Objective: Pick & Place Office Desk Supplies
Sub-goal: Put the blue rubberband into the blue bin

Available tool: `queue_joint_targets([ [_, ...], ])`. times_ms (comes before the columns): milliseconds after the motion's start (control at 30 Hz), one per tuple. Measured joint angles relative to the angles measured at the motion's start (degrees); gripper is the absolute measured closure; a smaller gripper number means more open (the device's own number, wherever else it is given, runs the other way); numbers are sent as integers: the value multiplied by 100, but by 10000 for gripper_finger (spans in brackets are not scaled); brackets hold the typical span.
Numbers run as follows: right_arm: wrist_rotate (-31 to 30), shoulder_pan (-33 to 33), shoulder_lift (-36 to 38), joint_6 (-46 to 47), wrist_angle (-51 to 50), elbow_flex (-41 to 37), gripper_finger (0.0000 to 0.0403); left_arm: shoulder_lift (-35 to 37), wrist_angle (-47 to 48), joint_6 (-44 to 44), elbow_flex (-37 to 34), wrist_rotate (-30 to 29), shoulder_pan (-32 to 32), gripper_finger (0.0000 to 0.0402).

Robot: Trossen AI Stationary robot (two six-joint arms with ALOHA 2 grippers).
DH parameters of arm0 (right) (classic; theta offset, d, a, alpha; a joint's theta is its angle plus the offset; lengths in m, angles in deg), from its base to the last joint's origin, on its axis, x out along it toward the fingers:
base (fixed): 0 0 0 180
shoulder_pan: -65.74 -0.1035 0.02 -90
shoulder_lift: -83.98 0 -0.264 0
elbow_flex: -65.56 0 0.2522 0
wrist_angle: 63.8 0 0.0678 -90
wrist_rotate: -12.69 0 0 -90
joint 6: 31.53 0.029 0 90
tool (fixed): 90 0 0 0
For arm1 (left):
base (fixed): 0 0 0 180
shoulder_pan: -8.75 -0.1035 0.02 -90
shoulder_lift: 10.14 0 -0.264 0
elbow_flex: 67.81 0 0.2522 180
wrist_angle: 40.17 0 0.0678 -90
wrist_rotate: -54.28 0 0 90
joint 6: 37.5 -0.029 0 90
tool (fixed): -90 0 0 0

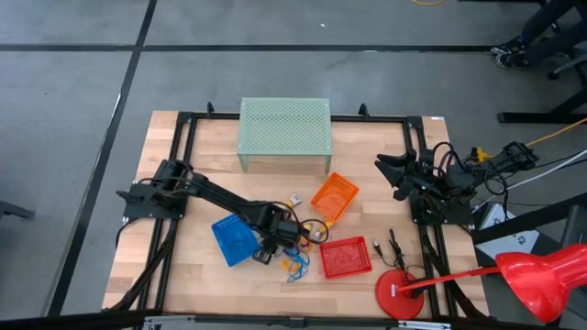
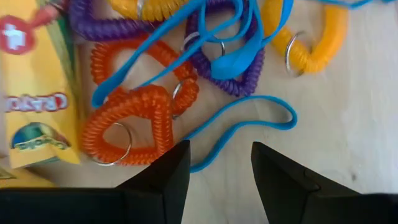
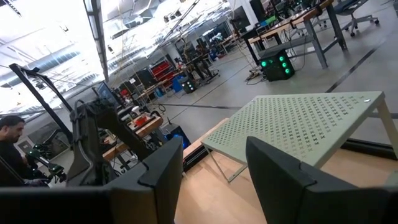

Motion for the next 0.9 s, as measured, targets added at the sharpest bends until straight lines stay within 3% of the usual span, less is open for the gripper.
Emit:
queue_joint_targets([
  [300,-48,1,0,0,0,0,224,-256,33,-63,31,-189,35,244],
  [400,-78,0,0,0,-2,0,225,-262,48,-63,28,-254,22,273],
  [633,-152,0,0,0,-2,0,225,-284,216,148,20,-168,-13,390],
  [800,-151,0,0,-2,-2,0,225,-211,261,525,53,94,-47,399],
  [900,-151,1,0,-1,-29,0,225,-125,752,941,165,501,-120,400],
])
